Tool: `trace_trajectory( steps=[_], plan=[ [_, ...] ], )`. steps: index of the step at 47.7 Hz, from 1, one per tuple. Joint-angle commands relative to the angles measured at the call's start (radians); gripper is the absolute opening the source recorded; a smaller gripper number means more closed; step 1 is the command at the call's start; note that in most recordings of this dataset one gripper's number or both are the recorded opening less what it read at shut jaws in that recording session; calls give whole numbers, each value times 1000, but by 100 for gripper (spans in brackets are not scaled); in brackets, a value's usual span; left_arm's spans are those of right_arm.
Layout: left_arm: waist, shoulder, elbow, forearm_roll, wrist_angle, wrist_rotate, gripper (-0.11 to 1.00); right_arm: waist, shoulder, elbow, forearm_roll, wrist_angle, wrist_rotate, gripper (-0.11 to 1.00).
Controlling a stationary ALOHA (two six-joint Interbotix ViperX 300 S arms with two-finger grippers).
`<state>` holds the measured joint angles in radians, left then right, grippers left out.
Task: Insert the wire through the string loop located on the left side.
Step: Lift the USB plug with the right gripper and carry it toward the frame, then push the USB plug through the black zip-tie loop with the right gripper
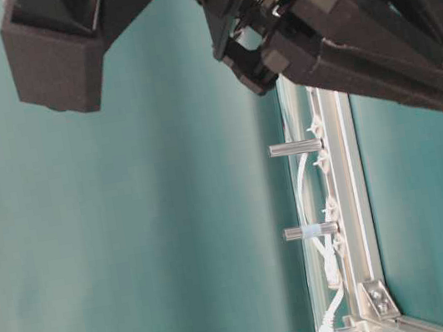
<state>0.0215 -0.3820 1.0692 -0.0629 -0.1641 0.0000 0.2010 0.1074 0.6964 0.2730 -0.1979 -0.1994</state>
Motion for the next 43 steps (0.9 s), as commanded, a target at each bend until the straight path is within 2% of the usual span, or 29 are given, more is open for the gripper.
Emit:
trace_trajectory(
  steps=[1, 17, 43],
  plan=[
    [-8, -31, 2, 2, 3, 0, 69, -3, -32, -11, -6, -3, -2, 10],
    [-9, -98, 41, 2, 3, 0, 69, -3, -32, -12, -6, -3, -2, 10],
    [-26, -103, 44, 3, 20, 2, 69, -3, -32, -14, -6, -3, -2, 10]
  ],
)
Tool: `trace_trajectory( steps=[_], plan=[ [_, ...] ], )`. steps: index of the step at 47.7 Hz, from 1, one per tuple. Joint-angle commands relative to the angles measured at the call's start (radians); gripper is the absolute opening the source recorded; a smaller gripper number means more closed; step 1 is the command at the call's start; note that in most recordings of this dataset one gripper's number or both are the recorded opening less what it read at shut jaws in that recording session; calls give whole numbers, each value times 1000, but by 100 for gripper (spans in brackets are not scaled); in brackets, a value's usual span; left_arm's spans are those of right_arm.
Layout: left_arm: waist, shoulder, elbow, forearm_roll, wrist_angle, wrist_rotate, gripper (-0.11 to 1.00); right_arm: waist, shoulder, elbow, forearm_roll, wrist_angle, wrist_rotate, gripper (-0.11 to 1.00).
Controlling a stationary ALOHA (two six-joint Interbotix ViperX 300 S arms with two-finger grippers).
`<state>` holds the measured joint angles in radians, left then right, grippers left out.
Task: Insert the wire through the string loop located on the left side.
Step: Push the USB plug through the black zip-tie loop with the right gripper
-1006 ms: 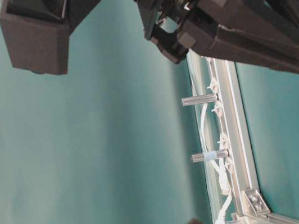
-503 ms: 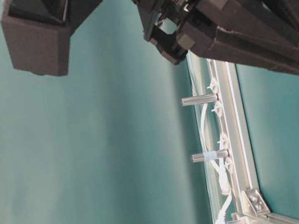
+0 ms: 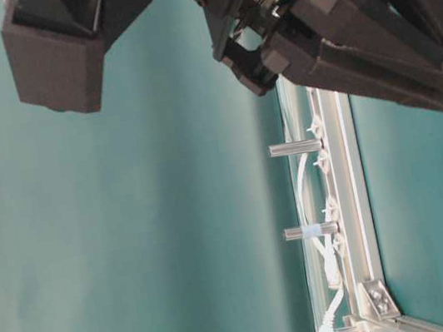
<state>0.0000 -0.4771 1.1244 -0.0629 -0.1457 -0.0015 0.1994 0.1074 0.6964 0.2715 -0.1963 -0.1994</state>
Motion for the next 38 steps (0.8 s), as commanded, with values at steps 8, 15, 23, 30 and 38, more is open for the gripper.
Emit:
trace_trajectory(
  steps=[8, 15, 23, 30, 38],
  plan=[
    [-5, -8, -11, 3, 3, 3, 69, -2, -32, -14, -5, -5, -2, 10],
    [-5, -8, -11, 2, 3, 5, 69, -2, -32, -14, -5, -8, -2, 10],
    [-5, -8, -11, 2, 8, 5, 69, -2, -31, -21, -6, -8, -2, 10],
    [-5, -8, -11, 3, 6, 5, 69, -2, -17, -38, -8, -8, -2, 10],
    [-5, -8, -11, 3, 8, 5, 69, -2, 6, -64, -12, -8, -3, 10]
  ],
)
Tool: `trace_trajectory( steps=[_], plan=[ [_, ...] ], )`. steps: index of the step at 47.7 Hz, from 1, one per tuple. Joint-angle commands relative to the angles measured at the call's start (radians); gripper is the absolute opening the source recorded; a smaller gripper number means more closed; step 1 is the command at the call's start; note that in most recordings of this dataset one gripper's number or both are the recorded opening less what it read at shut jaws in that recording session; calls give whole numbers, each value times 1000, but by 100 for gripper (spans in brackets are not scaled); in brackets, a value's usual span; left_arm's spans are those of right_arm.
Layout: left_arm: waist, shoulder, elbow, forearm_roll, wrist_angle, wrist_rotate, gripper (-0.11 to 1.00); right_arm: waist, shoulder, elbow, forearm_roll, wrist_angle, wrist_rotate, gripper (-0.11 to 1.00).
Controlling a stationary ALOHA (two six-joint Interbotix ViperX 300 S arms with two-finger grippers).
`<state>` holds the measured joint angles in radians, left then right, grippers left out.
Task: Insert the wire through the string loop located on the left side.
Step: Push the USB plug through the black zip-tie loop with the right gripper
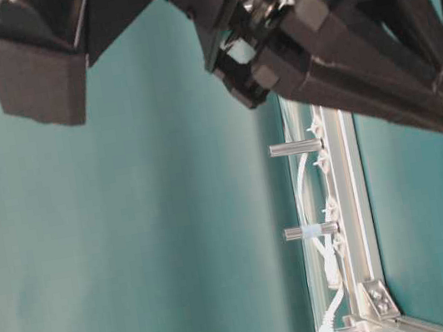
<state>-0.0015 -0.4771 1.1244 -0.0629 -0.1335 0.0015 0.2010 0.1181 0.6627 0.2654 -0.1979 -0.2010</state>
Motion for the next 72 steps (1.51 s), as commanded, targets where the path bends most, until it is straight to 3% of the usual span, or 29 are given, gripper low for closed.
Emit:
trace_trajectory(
  steps=[1, 72],
  plan=[
    [-3, -8, -11, 2, -5, 2, 69, -3, -2, -34, -8, -6, -2, 10],
    [-3, -8, -11, 3, 2, 2, 69, -37, 152, -256, -55, 0, -2, 10]
  ],
)
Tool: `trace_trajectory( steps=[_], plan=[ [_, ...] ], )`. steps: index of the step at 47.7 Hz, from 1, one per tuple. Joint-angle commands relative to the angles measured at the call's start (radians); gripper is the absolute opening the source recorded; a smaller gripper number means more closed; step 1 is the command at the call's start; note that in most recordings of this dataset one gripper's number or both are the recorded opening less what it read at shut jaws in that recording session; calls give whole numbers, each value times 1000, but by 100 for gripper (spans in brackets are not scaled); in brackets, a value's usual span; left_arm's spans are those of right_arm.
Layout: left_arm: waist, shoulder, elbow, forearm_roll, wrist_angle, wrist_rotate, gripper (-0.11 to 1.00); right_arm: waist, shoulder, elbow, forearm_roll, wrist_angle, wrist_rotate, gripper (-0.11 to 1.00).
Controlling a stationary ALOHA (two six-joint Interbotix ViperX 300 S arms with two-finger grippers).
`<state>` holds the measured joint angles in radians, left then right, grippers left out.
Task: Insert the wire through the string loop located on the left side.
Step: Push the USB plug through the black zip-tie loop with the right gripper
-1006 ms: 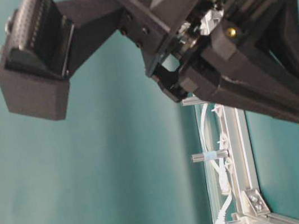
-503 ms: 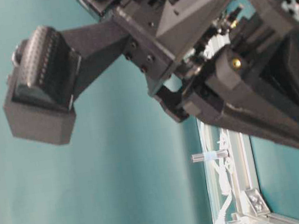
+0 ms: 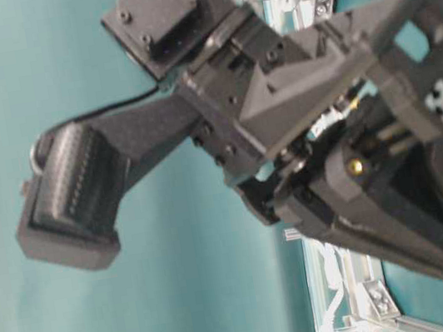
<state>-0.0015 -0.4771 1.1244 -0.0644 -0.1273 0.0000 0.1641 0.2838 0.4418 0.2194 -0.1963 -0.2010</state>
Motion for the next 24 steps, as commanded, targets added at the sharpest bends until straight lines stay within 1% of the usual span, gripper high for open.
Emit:
trace_trajectory(
  steps=[1, 11, 24],
  plan=[
    [-3, -8, -11, 3, -5, 3, 69, 0, -11, -40, -11, 0, -2, 10],
    [-5, -8, -11, 3, -3, 3, 69, 0, 20, -83, -25, 28, -2, 10],
    [-3, -8, -11, 3, -5, 3, 69, -5, 43, -121, -25, 29, -2, 10]
  ],
)
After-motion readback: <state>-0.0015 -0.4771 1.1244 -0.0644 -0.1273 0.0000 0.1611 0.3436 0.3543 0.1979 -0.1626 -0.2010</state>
